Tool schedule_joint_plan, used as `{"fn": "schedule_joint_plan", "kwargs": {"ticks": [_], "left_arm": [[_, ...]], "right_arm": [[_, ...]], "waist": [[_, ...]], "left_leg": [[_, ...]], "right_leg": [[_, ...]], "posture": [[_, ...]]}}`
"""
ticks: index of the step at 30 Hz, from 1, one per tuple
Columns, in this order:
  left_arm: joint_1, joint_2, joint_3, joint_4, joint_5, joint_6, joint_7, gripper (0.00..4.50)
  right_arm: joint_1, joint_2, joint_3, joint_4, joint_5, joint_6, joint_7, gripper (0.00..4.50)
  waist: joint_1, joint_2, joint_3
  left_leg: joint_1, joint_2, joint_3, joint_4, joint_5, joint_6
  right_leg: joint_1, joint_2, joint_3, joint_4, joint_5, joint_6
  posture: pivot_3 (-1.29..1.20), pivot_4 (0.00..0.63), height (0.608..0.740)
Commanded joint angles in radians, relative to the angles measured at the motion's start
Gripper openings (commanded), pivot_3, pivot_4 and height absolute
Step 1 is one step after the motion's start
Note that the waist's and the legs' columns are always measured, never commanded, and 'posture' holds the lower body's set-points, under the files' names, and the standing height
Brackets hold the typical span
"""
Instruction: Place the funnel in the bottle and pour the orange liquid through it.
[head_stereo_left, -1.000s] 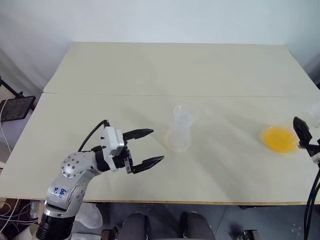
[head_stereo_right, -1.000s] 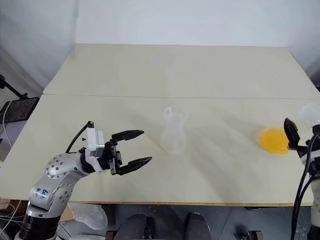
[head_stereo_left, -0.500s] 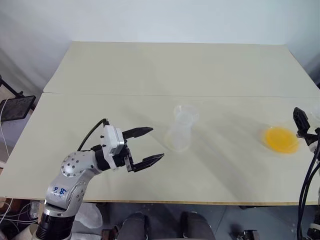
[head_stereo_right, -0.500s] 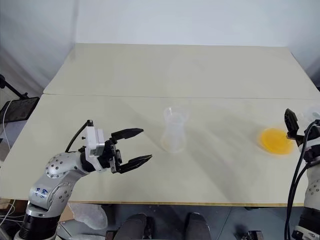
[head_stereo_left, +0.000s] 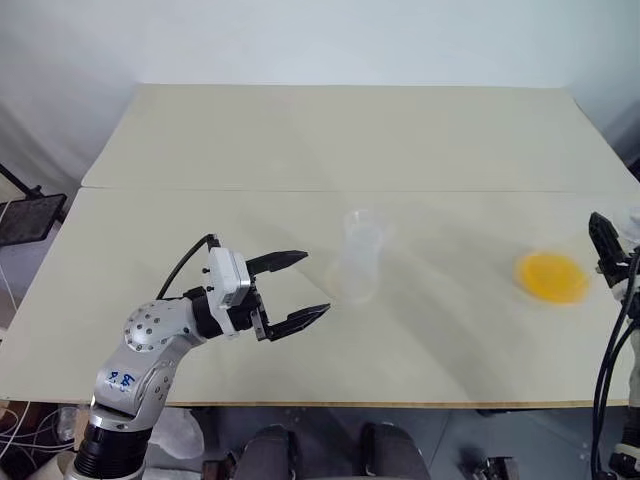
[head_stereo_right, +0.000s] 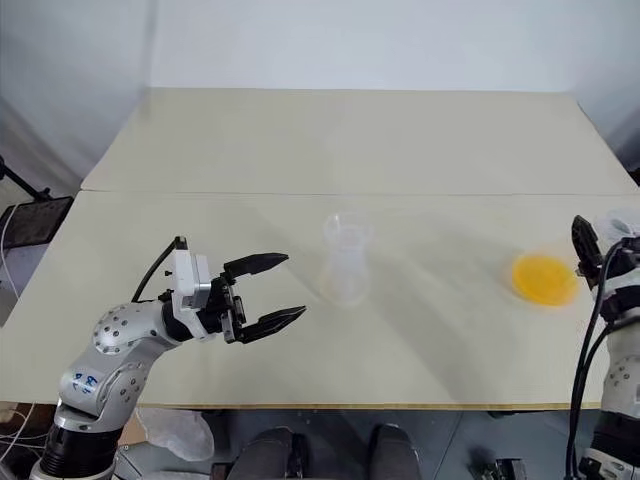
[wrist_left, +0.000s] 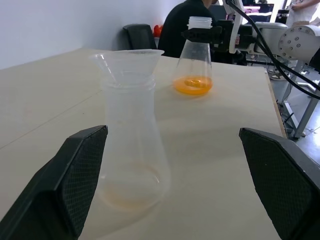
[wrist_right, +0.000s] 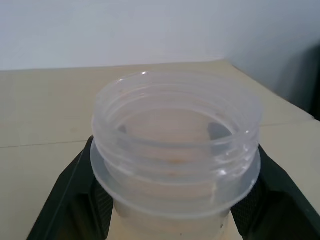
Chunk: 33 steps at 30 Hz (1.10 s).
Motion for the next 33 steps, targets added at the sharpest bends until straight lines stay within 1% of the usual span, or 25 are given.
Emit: {"fn": "schedule_joint_plan", "kwargs": {"ticks": [1, 2, 3, 5, 7, 9, 12, 14, 16, 18, 19, 23, 28, 31, 33], "left_arm": [[-0.02, -0.005, 0.023, 0.001, -0.016, -0.027, 0.005, 4.5], [-0.023, -0.005, 0.025, 0.008, -0.017, -0.029, 0.003, 4.5], [-0.029, -0.008, 0.029, 0.017, -0.019, -0.031, 0.005, 4.5], [-0.039, -0.015, 0.035, 0.033, -0.023, -0.033, 0.01, 4.5], [-0.049, -0.017, 0.037, 0.05, -0.02, -0.038, 0.008, 4.5], [-0.054, -0.017, 0.038, 0.062, -0.018, -0.041, 0.005, 4.5], [-0.046, -0.015, 0.04, 0.072, -0.015, -0.053, -0.001, 4.5], [-0.049, -0.015, 0.039, 0.086, -0.013, -0.06, -0.005, 4.5], [-0.057, -0.017, 0.037, 0.099, -0.01, -0.068, -0.006, 4.5], [-0.065, -0.019, 0.035, 0.112, -0.009, -0.074, -0.007, 4.5], [-0.066, -0.022, 0.031, 0.114, -0.006, -0.079, -0.007, 4.5], [-0.064, -0.03, 0.02, 0.115, 0.003, -0.092, -0.004, 4.5], [-0.063, -0.039, 0.011, 0.118, 0.011, -0.101, -0.002, 4.5], [-0.068, -0.047, 0.0, 0.122, 0.016, -0.106, -0.002, 4.5], [-0.071, -0.051, -0.005, 0.124, 0.017, -0.109, -0.002, 4.5]], "right_arm": [[-0.045, -0.059, 0.123, -0.217, -0.019, 0.083, 0.008, 2.48], [-0.044, -0.079, 0.169, -0.258, -0.043, 0.12, 0.008, 2.48], [-0.065, -0.088, 0.227, -0.318, -0.074, 0.175, -0.03, 2.48], [-0.112, -0.079, 0.292, -0.39, -0.1, 0.246, -0.095, 2.48], [-0.148, -0.065, 0.335, -0.412, -0.124, 0.221, -0.086, 2.48], [-0.193, -0.039, 0.374, -0.424, -0.178, 0.181, -0.112, 2.48], [-0.226, -0.063, 0.472, -0.439, -0.349, 0.049, -0.103, 2.48], [-0.235, -0.064, 0.494, -0.423, -0.394, 0.011, -0.09, 2.48], [-0.228, -0.064, 0.519, -0.428, -0.395, -0.027, -0.033, 2.48], [-0.229, -0.06, 0.533, -0.42, -0.407, -0.035, -0.009, 2.48], [-0.227, -0.062, 0.55, -0.404, -0.447, -0.066, -0.011, 2.48], [-0.232, -0.072, 0.596, -0.332, -0.637, -0.202, -0.074, 2.48], [-0.257, -0.068, 0.613, -0.271, -0.776, -0.239, -0.125, 2.48], [-0.282, -0.095, 0.651, -0.244, -0.895, -0.327, -0.146, 2.48], [-0.291, -0.095, 0.663, -0.234, -0.937, -0.377, -0.161, 2.48]], "waist": [[-0.005, 0.002, 0.001], [-0.007, 0.002, 0.001], [-0.008, 0.002, 0.001], [-0.008, 0.002, 0.001], [-0.007, 0.002, 0.001], [-0.001, 0.002, 0.001], [0.005, 0.002, 0.001], [0.007, 0.001, 0.001], [0.009, 0.001, 0.001], [0.007, 0.001, 0.002], [0.006, 0.001, 0.002], [0.005, 0.001, 0.002], [0.004, 0.001, 0.002], [-0.006, 0.001, 0.002], [-0.011, 0.001, 0.002]], "left_leg": [[0.0, 0.0, 0.0, 0.0, 0.0, 0.0], [0.0, 0.0, 0.0, 0.0, 0.0, 0.0], [0.0, 0.0, 0.0, -0.001, 0.0, 0.0], [0.0, 0.0, -0.001, -0.001, 0.0, 0.0], [-0.001, 0.0, -0.001, 0.0, 0.0, 0.0], [-0.002, -0.001, -0.003, 0.0, 0.0, 0.0], [-0.003, -0.002, -0.003, -0.001, 0.0, 0.0], [-0.004, -0.002, -0.004, -0.001, 0.0, 0.0], [-0.004, -0.002, -0.005, -0.001, 0.0, 0.0], [-0.004, -0.002, -0.004, -0.001, 0.0, 0.0], [-0.004, -0.001, -0.004, -0.001, 0.0, 0.0], [-0.004, -0.001, -0.004, -0.001, 0.0, 0.0], [-0.004, -0.001, -0.004, -0.001, 0.0, 0.0], [-0.004, -0.001, -0.004, -0.001, 0.0, 0.0], [-0.004, -0.001, -0.004, -0.001, 0.0, -0.001]], "right_leg": [[0.0, 0.0, 0.0, 0.0, 0.0, 0.0], [0.0, 0.0, 0.0, 0.0, 0.0, 0.0], [-0.001, 0.0, 0.0, 0.001, 0.0, 0.0], [-0.001, 0.0, -0.001, 0.001, 0.0, 0.0], [-0.001, 0.0, -0.001, 0.0, 0.0, 0.0], [-0.001, 0.0, -0.002, 0.0, 0.0, 0.0], [-0.001, -0.001, -0.003, -0.001, 0.0, 0.0], [-0.001, -0.001, -0.004, -0.001, 0.0, 0.0], [-0.001, -0.001, -0.005, -0.001, 0.0, 0.0], [-0.001, -0.001, -0.005, -0.001, 0.0, 0.0], [-0.001, -0.001, -0.006, -0.001, 0.0, 0.0], [-0.001, -0.001, -0.006, -0.001, 0.0, 0.0], [-0.001, -0.001, -0.006, -0.001, 0.0, 0.0], [-0.001, -0.001, -0.006, -0.001, 0.0, 0.0], [-0.001, -0.001, -0.006, -0.001, 0.0, 0.0]], "posture": [[0.0, 0.15, 0.74], [0.0, 0.15, 0.74], [0.0, 0.15, 0.74], [0.0, 0.15, 0.74], [0.0, 0.15, 0.74], [0.0, 0.15, 0.74], [0.0, 0.15, 0.74], [0.0, 0.15, 0.74], [0.0, 0.15, 0.74], [0.0, 0.15, 0.74], [0.0, 0.15, 0.74], [0.0, 0.15, 0.74], [0.0, 0.15, 0.74], [0.0, 0.15, 0.74], [0.0, 0.15, 0.74]]}}
